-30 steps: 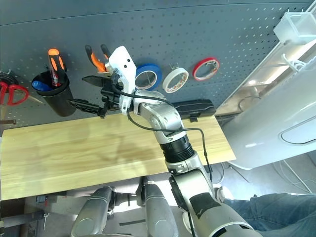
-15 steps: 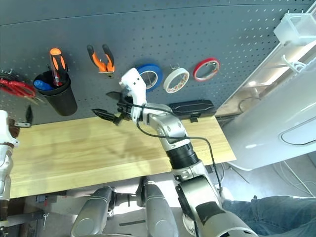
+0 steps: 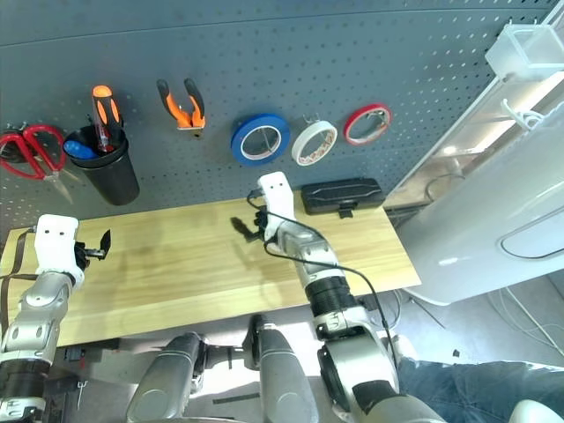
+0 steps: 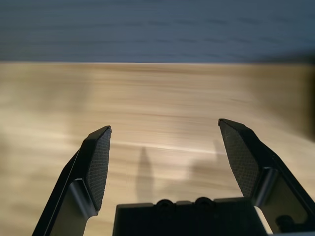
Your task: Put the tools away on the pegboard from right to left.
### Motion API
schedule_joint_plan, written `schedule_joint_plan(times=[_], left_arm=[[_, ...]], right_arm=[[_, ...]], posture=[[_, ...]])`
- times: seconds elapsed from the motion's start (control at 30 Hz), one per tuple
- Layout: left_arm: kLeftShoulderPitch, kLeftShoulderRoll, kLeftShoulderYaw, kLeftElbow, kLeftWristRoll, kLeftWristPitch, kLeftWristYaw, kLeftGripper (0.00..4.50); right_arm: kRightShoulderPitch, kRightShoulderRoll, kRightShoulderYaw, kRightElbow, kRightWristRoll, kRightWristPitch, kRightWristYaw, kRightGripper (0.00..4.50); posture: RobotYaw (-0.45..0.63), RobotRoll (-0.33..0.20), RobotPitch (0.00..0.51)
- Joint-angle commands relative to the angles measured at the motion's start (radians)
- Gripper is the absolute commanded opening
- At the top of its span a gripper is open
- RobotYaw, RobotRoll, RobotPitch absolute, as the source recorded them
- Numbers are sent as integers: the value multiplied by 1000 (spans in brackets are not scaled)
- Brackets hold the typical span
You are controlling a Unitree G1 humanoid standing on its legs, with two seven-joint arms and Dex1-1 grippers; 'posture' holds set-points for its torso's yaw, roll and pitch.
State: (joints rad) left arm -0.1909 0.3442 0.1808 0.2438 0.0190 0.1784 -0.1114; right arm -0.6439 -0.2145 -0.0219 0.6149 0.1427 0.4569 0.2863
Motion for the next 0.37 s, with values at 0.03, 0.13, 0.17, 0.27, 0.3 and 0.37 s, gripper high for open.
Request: schedule_joint_plan(times=[0.03,0.13,0.17,0.27,0.3,0.37], left_arm=[[-13,-16,-11,51,3,30,13,4464],[-40,-30,-11,93,-1,32,25,4464],[-47,-31,-16,106,3,32,27,4464],[-57,-37,-19,139,7,24,38,4464],[-60,-40,-18,149,4,26,41,4464],[-63,-42,-17,164,1,25,45,4464]], right_arm=[[-13,-32,-35,78,-11,-32,-15,4500],[-34,-71,-54,145,-17,-64,-13,4500],[-40,-84,-59,165,-18,-74,-7,4500],[-58,-113,-67,213,-15,-96,9,4500],[-63,-123,-68,227,-16,-102,14,4500],[-69,-138,-63,248,-22,-115,24,4500]], posture=[[-15,0,274],[-26,0,267],[-29,0,260],[-36,0,247],[-39,0,243],[-43,0,238]])
